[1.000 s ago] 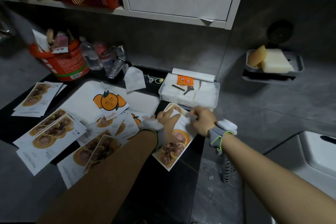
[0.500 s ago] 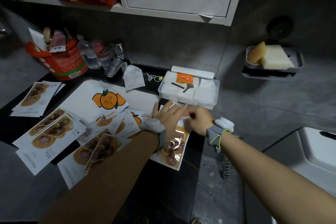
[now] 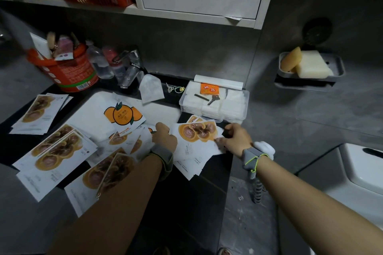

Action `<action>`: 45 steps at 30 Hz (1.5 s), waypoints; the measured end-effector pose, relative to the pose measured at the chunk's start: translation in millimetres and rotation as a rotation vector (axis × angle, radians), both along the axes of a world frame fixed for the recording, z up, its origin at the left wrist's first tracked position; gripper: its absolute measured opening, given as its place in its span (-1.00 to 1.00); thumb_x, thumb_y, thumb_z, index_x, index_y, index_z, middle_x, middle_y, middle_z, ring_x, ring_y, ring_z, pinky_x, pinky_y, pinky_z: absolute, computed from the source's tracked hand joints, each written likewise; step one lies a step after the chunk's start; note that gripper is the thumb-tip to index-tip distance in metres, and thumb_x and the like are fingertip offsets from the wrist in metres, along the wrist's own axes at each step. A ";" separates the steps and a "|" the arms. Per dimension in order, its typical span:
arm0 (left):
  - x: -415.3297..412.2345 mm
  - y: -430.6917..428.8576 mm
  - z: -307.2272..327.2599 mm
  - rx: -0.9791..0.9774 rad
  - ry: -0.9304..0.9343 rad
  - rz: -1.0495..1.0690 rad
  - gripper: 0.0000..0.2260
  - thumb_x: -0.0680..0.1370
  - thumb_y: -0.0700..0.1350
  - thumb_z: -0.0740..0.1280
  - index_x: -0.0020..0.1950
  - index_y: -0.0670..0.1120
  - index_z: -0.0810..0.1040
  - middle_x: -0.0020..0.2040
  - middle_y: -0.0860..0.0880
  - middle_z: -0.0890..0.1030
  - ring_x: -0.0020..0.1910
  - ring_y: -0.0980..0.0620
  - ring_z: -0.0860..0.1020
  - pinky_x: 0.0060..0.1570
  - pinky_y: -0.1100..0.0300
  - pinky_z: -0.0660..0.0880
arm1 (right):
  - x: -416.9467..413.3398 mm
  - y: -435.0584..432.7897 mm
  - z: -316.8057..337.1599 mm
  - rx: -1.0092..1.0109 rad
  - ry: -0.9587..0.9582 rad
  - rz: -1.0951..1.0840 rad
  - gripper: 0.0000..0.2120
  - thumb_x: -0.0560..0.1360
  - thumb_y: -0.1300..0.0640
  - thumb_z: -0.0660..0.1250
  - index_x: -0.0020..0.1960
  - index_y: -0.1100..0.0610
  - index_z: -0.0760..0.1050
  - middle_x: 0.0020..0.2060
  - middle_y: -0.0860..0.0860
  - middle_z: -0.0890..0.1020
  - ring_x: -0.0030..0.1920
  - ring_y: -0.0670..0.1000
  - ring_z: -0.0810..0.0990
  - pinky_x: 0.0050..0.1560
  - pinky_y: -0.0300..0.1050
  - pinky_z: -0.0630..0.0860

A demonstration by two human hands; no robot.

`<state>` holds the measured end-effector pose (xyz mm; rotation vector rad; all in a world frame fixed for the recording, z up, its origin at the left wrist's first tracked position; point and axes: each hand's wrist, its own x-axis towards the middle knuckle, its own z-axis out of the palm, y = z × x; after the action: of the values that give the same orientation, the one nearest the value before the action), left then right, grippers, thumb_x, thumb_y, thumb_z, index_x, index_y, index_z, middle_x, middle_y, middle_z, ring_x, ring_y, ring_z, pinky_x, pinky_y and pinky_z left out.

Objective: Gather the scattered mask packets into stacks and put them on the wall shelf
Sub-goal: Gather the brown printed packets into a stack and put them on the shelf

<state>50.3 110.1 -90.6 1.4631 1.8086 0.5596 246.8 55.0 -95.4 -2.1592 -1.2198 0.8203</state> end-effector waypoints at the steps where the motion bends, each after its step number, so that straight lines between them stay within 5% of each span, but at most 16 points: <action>1: 2.4 -2.5 -1.1 0.011 -0.013 0.034 -0.78 0.52 -0.32 0.15 0.15 -0.20 0.30 0.17 -0.32 0.47 0.07 -0.23 0.47 0.10 0.02 0.41 | -1.1 0.1 -1.0 -0.028 -0.003 0.012 -0.50 0.35 0.06 0.50 0.22 0.14 0.44 0.13 0.16 0.55 0.14 0.16 0.53 0.04 -0.16 0.40; 3: 6.3 -6.2 -0.1 0.036 -0.009 0.070 -0.75 0.51 -0.30 0.20 0.17 -0.21 0.27 0.21 -0.32 0.46 0.14 -0.26 0.48 0.15 0.01 0.41 | -3.6 -0.2 -2.6 -0.061 -0.035 0.038 -0.50 0.32 0.09 0.51 0.21 0.12 0.44 0.13 0.17 0.52 0.13 0.16 0.52 0.00 -0.21 0.35; 7: 1.7 -9.8 -1.6 0.033 0.185 -0.087 -0.66 0.43 -0.13 0.32 0.16 -0.14 0.34 0.03 -0.20 0.55 -0.07 -0.19 0.51 -0.01 0.04 0.48 | -10.9 -0.5 -2.1 -0.069 -0.058 0.043 -0.61 0.33 0.18 0.46 0.14 0.07 0.51 0.14 0.16 0.49 0.16 0.14 0.50 0.08 -0.22 0.37; 10: -4.2 -10.1 1.3 0.038 0.539 -0.247 -0.65 0.40 0.09 0.32 0.07 -0.09 0.50 0.11 -0.14 0.52 0.12 -0.20 0.47 0.13 -0.02 0.45 | -16.2 0.4 0.5 -0.013 -0.043 0.011 -0.69 0.32 0.21 0.41 0.04 0.02 0.56 0.08 0.15 0.54 0.11 0.14 0.54 0.02 -0.25 0.37; 12: -4.0 -10.1 1.9 0.110 0.602 -0.286 -0.62 0.38 0.13 0.33 0.09 -0.08 0.52 0.15 -0.10 0.46 0.18 -0.17 0.41 0.14 -0.02 0.42 | -18.2 1.1 0.3 0.006 -0.040 0.008 -0.72 0.32 0.22 0.40 0.02 0.01 0.58 0.08 0.15 0.55 0.10 0.14 0.54 -0.02 -0.27 0.34; 21: 17.2 -17.7 -0.8 0.014 0.513 -0.492 -0.40 0.35 0.15 0.38 0.30 -0.10 0.38 0.31 -0.12 0.35 0.33 -0.16 0.32 0.26 0.03 0.31 | -24.1 -11.5 1.2 -0.071 -0.143 -0.008 -0.55 0.34 0.08 0.48 0.20 0.01 0.47 0.24 0.12 0.36 0.25 0.22 0.36 0.22 -0.14 0.33; 27: 12.2 -19.5 1.2 -0.030 0.348 -0.633 -0.05 0.03 0.35 0.17 0.39 0.00 0.36 0.41 -0.10 0.31 0.39 -0.19 0.31 0.39 -0.01 0.26 | -24.4 -15.5 1.6 -0.091 -0.180 -0.020 -0.61 0.37 0.06 0.43 0.18 -0.02 0.48 0.24 0.09 0.35 0.24 0.19 0.31 0.15 -0.17 0.28; 33: 14.2 -16.2 0.8 -0.050 0.345 -0.487 -0.18 0.19 0.23 0.39 0.41 0.06 0.28 0.43 -0.14 0.25 0.41 -0.22 0.24 0.39 0.00 0.21 | -25.2 -19.2 -0.2 -0.109 -0.185 -0.035 -0.62 0.39 0.05 0.39 0.19 -0.05 0.46 0.23 0.08 0.36 0.22 0.19 0.32 0.14 -0.16 0.28; 37: 16.6 -6.7 0.8 -0.121 0.287 -0.373 -0.14 0.31 0.10 0.50 0.46 -0.12 0.14 0.36 -0.20 0.36 0.36 -0.21 0.33 0.33 -0.01 0.33 | -26.9 -20.3 -1.6 -0.111 -0.162 -0.043 -0.61 0.39 0.07 0.40 0.20 -0.04 0.45 0.24 0.08 0.34 0.23 0.18 0.31 0.11 -0.18 0.24; 41: 19.0 -8.4 -4.7 -0.225 0.140 -0.355 -0.36 0.34 0.04 0.52 0.26 -0.21 0.34 0.21 -0.11 0.53 0.18 -0.12 0.52 0.13 0.11 0.47 | -32.1 -20.6 -3.5 -0.091 -0.141 -0.066 -0.63 0.42 0.13 0.35 0.21 -0.02 0.46 0.28 0.09 0.35 0.25 0.20 0.31 0.17 -0.17 0.27; 45: 25.4 -16.6 -1.3 -0.171 0.047 -0.320 -0.53 0.41 -0.08 0.48 0.06 -0.16 0.22 0.03 -0.09 0.43 0.00 -0.04 0.44 -0.03 0.15 0.39 | -35.3 -25.9 -4.9 -0.046 -0.128 -0.085 -0.58 0.42 0.15 0.36 0.26 0.00 0.41 0.31 0.10 0.36 0.26 0.22 0.33 0.21 -0.12 0.29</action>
<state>75.8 93.5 -91.9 1.6133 1.5699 0.2071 211.5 29.1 -100.3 -2.3146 -1.1715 0.6908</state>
